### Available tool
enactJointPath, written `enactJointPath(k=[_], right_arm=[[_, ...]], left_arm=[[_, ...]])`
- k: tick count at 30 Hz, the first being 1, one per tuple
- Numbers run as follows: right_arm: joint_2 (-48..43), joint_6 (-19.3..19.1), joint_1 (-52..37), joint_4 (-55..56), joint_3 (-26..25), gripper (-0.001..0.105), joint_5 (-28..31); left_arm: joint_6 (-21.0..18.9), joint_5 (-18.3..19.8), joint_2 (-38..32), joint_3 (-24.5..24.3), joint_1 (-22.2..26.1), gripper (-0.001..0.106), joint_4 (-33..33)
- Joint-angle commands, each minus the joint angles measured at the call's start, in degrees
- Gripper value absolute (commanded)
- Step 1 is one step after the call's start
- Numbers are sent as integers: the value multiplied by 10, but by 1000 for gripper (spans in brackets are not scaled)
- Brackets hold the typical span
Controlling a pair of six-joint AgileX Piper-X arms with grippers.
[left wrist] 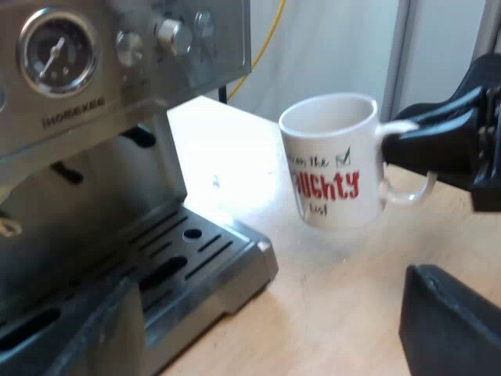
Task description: Place mug into machine
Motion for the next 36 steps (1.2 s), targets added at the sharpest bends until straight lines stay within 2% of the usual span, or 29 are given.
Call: enactJointPath(k=[1, 12, 14, 19, 24, 36], right_arm=[[-30, -9, 32, -12, -8, 0, 27], [-33, -9, 119, -15, -8, 0, 58], [-33, -7, 133, -15, -8, 0, 58], [-30, 2, 148, -23, -8, 0, 57], [-5, 12, 148, -51, -8, 0, 55], [140, 12, 148, -238, -8, 0, 42]], left_arm=[[1, -16, -29, -3, -3, 68, 45], [1, -23, -90, -3, -3, 68, 166], [1, -41, -99, -3, -3, 68, 177], [1, -61, -103, -3, -3, 68, 179], [1, -61, -103, -3, -3, 68, 179], [1, -69, -103, -3, -3, 68, 179]])
